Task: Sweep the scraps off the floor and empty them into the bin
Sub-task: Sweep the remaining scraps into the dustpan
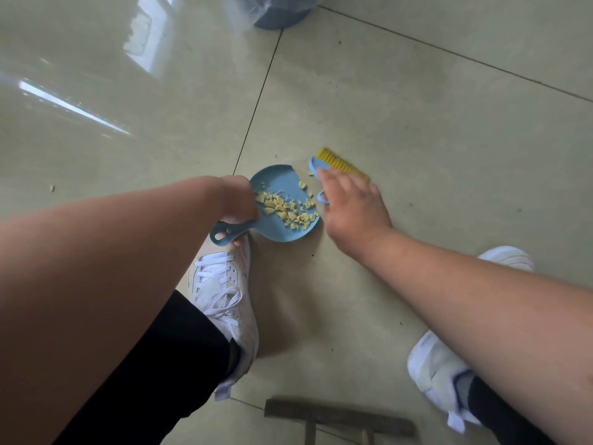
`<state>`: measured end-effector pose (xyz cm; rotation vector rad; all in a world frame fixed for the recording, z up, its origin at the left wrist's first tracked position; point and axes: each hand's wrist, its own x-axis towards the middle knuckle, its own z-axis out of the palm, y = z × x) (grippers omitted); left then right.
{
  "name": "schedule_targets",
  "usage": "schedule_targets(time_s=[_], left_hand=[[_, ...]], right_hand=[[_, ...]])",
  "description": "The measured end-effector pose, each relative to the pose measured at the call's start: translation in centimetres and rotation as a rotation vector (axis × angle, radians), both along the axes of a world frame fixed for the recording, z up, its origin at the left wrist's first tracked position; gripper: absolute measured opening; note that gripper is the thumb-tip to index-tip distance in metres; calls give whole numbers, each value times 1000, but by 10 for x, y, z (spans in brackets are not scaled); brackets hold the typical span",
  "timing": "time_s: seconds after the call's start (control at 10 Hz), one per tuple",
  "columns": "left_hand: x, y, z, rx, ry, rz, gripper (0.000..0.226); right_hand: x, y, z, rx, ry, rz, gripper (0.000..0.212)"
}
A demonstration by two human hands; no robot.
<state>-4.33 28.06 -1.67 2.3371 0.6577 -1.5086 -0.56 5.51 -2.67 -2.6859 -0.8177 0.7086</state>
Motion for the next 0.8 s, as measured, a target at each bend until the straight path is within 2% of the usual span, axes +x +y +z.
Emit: schedule_targets(time_s=[0.2,0.3,0.6,0.7,0.8], left_hand=[[-4,5,3,-39,26,39,21],[-9,7,2,-170,70,153,25],[-5,6,34,-216,-85,330,25],[8,10,58,-248,-163,418,25],[23,20,88,-286,-185,394,23]], right_hand=[[-76,30,5,163,73,59,58],[-89,41,16,231,110,54,56],[-53,34,58,337,-2,63,58],[-25,33,88,434,80,-78,43],[14,31,122,533,127,-330,27]])
